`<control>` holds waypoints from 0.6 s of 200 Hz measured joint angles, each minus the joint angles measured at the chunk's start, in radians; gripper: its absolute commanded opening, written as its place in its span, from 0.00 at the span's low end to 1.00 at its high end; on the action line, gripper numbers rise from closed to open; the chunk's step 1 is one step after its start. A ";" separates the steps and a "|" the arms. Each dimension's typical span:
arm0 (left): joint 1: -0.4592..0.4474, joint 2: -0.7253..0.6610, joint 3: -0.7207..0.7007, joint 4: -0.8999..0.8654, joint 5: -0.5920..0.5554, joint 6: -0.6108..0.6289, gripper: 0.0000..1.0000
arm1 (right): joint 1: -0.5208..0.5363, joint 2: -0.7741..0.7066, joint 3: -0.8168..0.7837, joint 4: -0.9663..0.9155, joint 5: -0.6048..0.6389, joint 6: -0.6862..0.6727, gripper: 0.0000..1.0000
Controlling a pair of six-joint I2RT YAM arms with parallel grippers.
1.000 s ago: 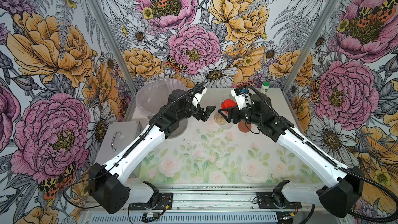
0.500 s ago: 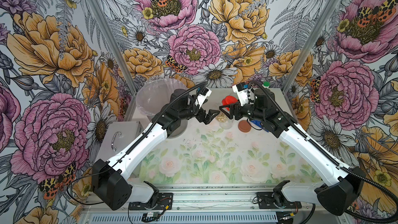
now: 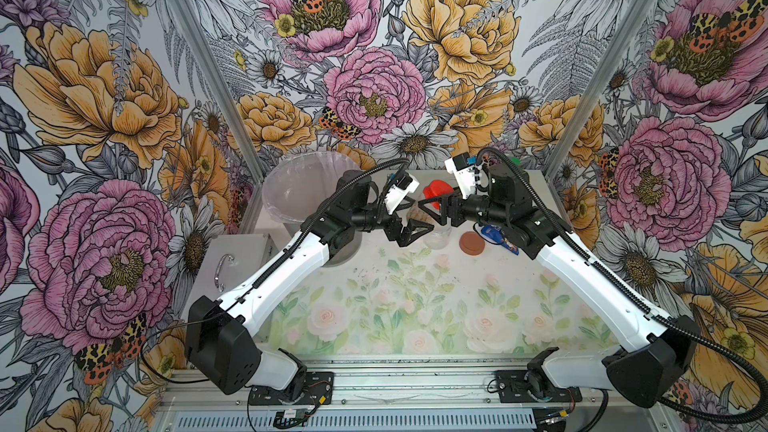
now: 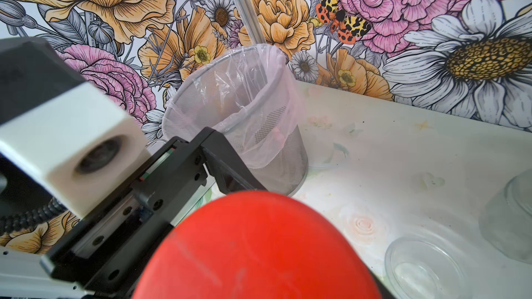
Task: Empty moldy peanuts from jars
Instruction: Pick up the jar from the center of the board.
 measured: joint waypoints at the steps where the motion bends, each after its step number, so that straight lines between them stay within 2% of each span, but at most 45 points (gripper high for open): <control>1: 0.000 0.000 0.001 0.000 0.001 0.000 0.98 | 0.000 0.000 0.000 0.000 0.000 0.000 0.53; 90: -0.005 0.051 0.006 0.008 0.016 0.007 0.93 | 0.000 0.002 0.000 0.032 -0.026 0.037 0.53; 120: -0.005 0.051 0.006 0.008 0.009 0.011 0.83 | 0.000 0.002 0.000 0.037 -0.034 0.044 0.53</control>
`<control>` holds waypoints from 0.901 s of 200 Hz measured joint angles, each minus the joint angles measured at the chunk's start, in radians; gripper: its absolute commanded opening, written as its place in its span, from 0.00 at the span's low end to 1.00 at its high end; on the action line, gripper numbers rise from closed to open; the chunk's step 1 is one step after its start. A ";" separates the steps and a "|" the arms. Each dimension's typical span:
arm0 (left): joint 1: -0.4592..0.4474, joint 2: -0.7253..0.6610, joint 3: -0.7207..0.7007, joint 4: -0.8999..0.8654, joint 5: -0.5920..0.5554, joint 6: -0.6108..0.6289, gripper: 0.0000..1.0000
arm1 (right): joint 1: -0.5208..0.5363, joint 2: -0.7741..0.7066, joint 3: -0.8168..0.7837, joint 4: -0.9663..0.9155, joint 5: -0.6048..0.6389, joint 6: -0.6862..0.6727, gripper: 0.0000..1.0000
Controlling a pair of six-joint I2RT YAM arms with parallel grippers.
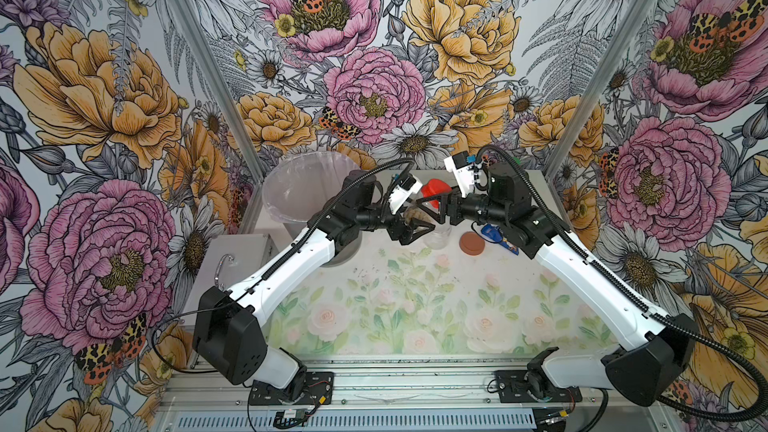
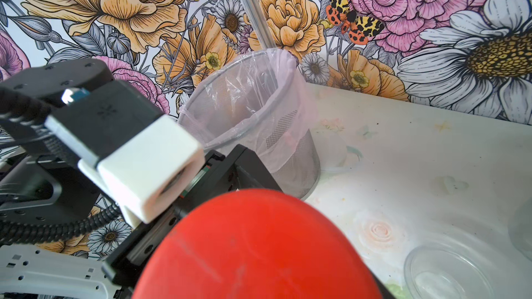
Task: Empty moldy peanuts from jars
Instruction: Pick up the jar from the center of the board, then unscrew the lid from the jar.
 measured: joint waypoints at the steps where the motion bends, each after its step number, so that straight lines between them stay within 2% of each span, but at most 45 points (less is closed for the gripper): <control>1: 0.000 0.000 0.000 0.000 0.000 -0.001 0.83 | 0.000 0.000 0.000 0.000 0.000 0.000 0.53; 35: 0.000 0.000 0.000 0.000 0.000 0.019 0.65 | -0.005 0.000 0.000 0.007 -0.008 0.012 0.53; 45: 0.000 0.000 0.000 0.000 0.000 0.019 0.63 | -0.005 0.000 0.000 0.008 -0.010 0.015 0.55; 54: 0.000 0.000 0.000 0.000 0.000 0.022 0.59 | -0.007 0.000 0.000 0.008 -0.011 0.017 0.61; 69: 0.000 0.000 0.000 0.000 -0.003 0.026 0.53 | -0.007 -0.001 -0.005 0.014 -0.011 0.019 0.66; 79: 0.000 0.000 0.000 0.000 -0.005 0.030 0.48 | -0.007 -0.004 -0.010 0.018 -0.011 0.019 0.75; 86: 0.000 0.000 0.000 -0.001 -0.008 0.033 0.47 | -0.010 -0.008 -0.016 0.023 -0.011 0.019 0.82; 97: 0.000 -0.002 0.000 -0.002 -0.022 0.033 0.44 | -0.015 -0.017 -0.028 0.031 -0.004 0.023 0.86; 108: 0.000 -0.004 0.000 -0.006 -0.054 0.037 0.43 | -0.022 -0.027 -0.040 0.037 0.000 0.025 0.94; 121: 0.001 -0.013 -0.010 -0.008 -0.111 0.049 0.41 | -0.037 -0.045 -0.054 0.041 0.008 0.031 0.98; 158: -0.003 -0.055 -0.059 -0.018 -0.298 0.107 0.39 | -0.115 -0.132 -0.081 0.047 0.008 0.085 0.99; 163: -0.007 -0.059 -0.064 -0.019 -0.328 0.117 0.38 | -0.127 -0.146 -0.083 0.048 0.006 0.098 0.96; 180: -0.040 -0.072 -0.085 -0.017 -0.454 0.163 0.38 | -0.195 -0.172 -0.076 0.049 -0.046 0.189 0.76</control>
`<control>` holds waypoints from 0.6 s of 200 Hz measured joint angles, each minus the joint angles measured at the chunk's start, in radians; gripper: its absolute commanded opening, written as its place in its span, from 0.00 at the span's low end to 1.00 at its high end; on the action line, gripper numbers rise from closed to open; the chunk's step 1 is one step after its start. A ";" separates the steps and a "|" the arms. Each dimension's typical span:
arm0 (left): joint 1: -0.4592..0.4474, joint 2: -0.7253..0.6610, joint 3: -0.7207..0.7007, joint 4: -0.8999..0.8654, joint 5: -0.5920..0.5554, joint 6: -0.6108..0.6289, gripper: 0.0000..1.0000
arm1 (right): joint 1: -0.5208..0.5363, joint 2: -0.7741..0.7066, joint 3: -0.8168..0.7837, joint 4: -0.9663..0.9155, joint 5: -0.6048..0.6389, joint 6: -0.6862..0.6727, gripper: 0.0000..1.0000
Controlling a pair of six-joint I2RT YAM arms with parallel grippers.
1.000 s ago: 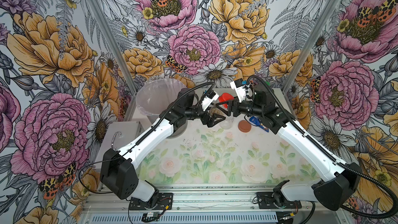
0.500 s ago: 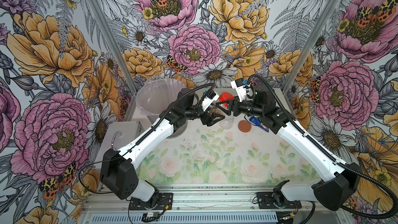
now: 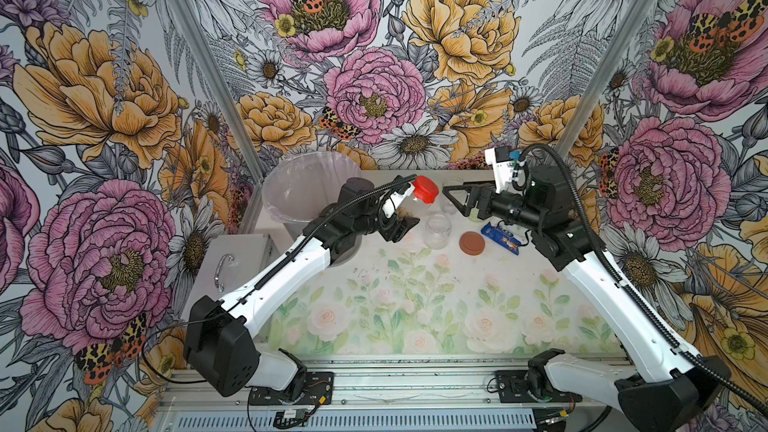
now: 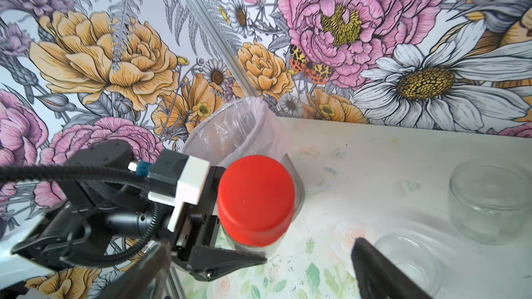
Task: Empty moldy peanuts from jars
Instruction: Unscrew the lid from the jar.
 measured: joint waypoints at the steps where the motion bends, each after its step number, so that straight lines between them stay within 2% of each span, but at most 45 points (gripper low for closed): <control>1: -0.002 0.000 -0.001 0.000 -0.005 0.002 0.38 | -0.007 0.000 0.003 -0.001 -0.006 0.004 0.75; 23: -0.100 -0.004 -0.034 0.034 -0.194 0.074 0.37 | -0.085 0.072 0.068 0.001 -0.122 0.133 0.74; 52: -0.200 -0.001 -0.080 0.097 -0.386 0.155 0.39 | -0.090 0.190 0.118 -0.080 -0.196 0.189 0.74; 83: -0.201 0.000 -0.093 0.147 -0.470 0.185 0.38 | -0.083 0.224 0.121 -0.187 -0.203 0.192 0.77; 120: -0.201 0.000 -0.093 0.169 -0.497 0.203 0.38 | -0.056 0.224 0.138 -0.223 -0.205 0.187 0.79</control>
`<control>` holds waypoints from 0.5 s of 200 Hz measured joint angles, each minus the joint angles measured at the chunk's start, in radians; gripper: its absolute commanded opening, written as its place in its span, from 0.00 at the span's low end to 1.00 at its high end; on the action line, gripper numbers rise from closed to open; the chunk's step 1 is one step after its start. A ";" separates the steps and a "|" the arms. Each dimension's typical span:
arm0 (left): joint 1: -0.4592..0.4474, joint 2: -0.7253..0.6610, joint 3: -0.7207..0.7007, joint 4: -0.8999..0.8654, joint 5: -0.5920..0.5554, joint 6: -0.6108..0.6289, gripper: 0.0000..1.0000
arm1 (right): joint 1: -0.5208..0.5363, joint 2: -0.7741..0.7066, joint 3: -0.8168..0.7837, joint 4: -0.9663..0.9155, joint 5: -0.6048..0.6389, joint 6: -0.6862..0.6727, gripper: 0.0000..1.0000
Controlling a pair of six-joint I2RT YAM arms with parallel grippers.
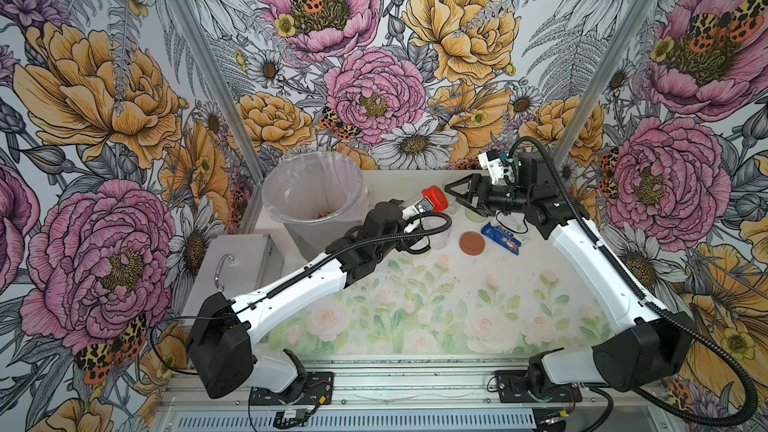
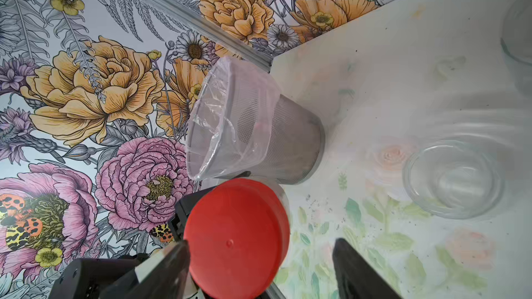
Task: Empty moldy peanuts from jars
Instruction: Unscrew the lid from the jar.
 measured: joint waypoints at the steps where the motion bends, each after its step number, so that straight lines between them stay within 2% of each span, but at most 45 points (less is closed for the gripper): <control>1: 0.000 0.000 0.000 0.000 0.000 0.000 0.38 | 0.001 0.000 0.001 0.000 0.000 0.000 0.79; 100: -0.006 0.000 0.000 0.008 -0.007 0.005 0.37 | 0.083 0.067 0.062 -0.007 0.034 -0.018 0.81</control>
